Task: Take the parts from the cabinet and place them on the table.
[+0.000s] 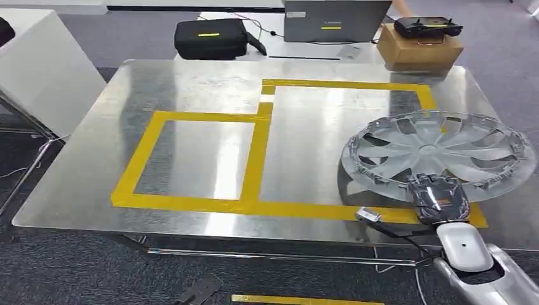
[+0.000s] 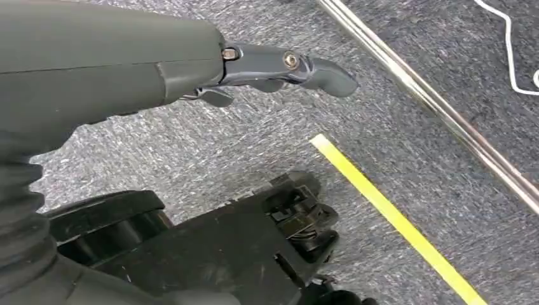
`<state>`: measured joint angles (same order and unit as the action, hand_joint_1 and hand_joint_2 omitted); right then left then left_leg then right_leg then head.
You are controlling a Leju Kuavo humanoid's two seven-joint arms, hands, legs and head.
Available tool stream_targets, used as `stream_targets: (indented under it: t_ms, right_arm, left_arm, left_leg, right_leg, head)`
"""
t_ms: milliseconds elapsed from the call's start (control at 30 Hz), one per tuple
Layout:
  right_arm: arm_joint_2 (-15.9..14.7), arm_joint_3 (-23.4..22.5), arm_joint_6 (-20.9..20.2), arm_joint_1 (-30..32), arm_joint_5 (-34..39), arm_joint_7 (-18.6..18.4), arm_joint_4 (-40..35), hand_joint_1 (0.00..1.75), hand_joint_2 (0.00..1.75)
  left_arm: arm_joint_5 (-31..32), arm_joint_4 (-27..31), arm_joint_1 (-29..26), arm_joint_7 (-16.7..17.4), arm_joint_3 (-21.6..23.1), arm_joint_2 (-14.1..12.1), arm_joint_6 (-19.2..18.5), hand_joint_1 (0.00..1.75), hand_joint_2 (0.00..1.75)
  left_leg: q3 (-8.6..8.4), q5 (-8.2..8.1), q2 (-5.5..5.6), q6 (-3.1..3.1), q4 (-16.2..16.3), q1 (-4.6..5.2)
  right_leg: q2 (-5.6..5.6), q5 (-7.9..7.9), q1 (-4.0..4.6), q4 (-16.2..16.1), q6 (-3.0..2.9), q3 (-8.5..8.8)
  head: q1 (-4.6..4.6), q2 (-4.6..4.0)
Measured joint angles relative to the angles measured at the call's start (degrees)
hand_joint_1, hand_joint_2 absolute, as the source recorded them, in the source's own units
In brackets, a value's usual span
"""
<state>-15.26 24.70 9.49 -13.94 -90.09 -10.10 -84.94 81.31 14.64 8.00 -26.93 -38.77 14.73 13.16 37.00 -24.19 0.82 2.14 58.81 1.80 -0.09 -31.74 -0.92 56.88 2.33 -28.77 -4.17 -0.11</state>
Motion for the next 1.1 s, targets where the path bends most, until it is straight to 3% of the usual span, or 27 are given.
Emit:
stream_targets:
  t_ms: [267, 500, 1100]
  right_arm:
    - [0.00, -0.02, 0.42, -2.51, 0.00, 2.65, 3.02, 1.66, 1.75]
    - [0.50, -1.57, 3.91, -4.70, 0.00, 6.32, 8.42, 1.66, 1.75]
    - [6.58, -2.19, 6.62, -9.04, -0.02, 9.16, 17.38, 1.66, 1.75]
  left_arm:
    - [0.28, 0.00, 0.00, -0.31, 0.33, -0.15, -0.15, 0.00, 1.75]
    - [0.15, 0.00, -0.01, -0.96, 1.25, -0.63, -0.13, 0.00, 1.75]
    - [-0.22, 0.00, 0.00, -0.94, 1.95, -2.21, -0.26, 0.00, 1.75]
  left_leg:
    - [0.00, 0.00, 0.00, 0.00, 0.00, 0.00]
    - [0.00, 0.00, 0.00, 0.00, 0.00, 0.00]
    - [-0.13, 0.00, -0.01, 0.00, 0.00, -0.02]
  right_leg:
    - [-0.01, 0.00, 0.00, 0.00, 0.00, 0.00]
    - [0.00, 0.00, 0.00, 0.00, 0.00, 0.02]
    - [0.03, 0.00, 0.02, 0.01, 0.00, 0.14]
  head:
    - [0.00, 0.00]
    - [0.02, 0.00]
    - [0.00, 0.00]
